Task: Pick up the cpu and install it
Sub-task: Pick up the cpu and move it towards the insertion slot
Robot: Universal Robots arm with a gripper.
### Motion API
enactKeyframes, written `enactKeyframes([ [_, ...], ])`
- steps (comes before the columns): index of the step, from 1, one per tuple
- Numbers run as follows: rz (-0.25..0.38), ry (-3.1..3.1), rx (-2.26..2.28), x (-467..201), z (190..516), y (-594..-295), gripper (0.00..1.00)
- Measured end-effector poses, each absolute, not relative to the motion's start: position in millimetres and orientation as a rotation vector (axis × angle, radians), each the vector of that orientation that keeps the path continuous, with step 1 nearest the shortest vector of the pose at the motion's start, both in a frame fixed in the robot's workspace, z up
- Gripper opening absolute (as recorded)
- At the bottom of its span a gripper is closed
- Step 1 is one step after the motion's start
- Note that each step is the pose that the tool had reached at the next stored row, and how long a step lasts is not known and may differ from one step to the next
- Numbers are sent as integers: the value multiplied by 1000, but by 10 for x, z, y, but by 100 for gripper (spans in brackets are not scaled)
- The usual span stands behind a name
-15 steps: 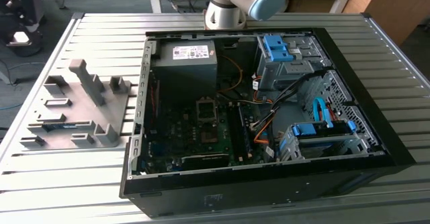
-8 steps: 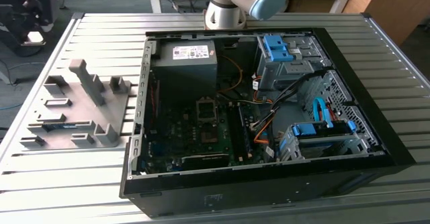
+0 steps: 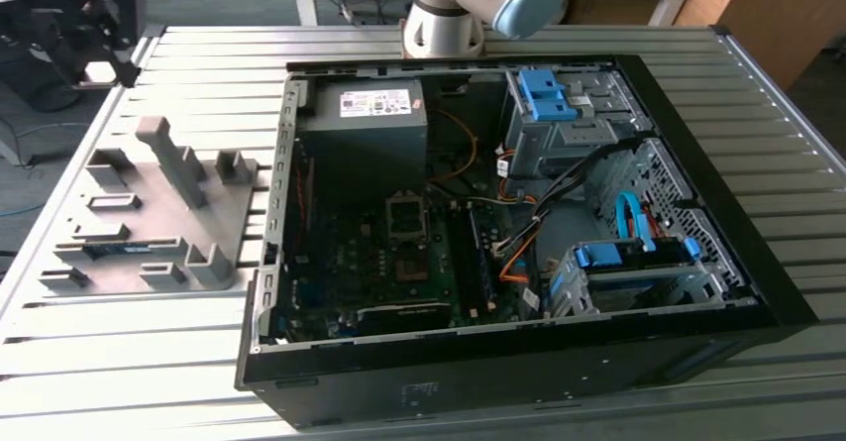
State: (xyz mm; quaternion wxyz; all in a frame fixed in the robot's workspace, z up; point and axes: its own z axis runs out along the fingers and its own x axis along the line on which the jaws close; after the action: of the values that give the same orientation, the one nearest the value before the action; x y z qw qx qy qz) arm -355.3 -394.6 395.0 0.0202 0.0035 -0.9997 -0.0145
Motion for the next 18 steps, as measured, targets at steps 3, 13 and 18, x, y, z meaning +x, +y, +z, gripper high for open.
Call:
enactKeyframes([
  [3,-45,-3100,11,-3465,3950,-3946,47],
  [13,-45,-3099,11,-3167,3950,-3946,47],
  [18,-45,-3098,11,-3014,3949,-3946,47],
])
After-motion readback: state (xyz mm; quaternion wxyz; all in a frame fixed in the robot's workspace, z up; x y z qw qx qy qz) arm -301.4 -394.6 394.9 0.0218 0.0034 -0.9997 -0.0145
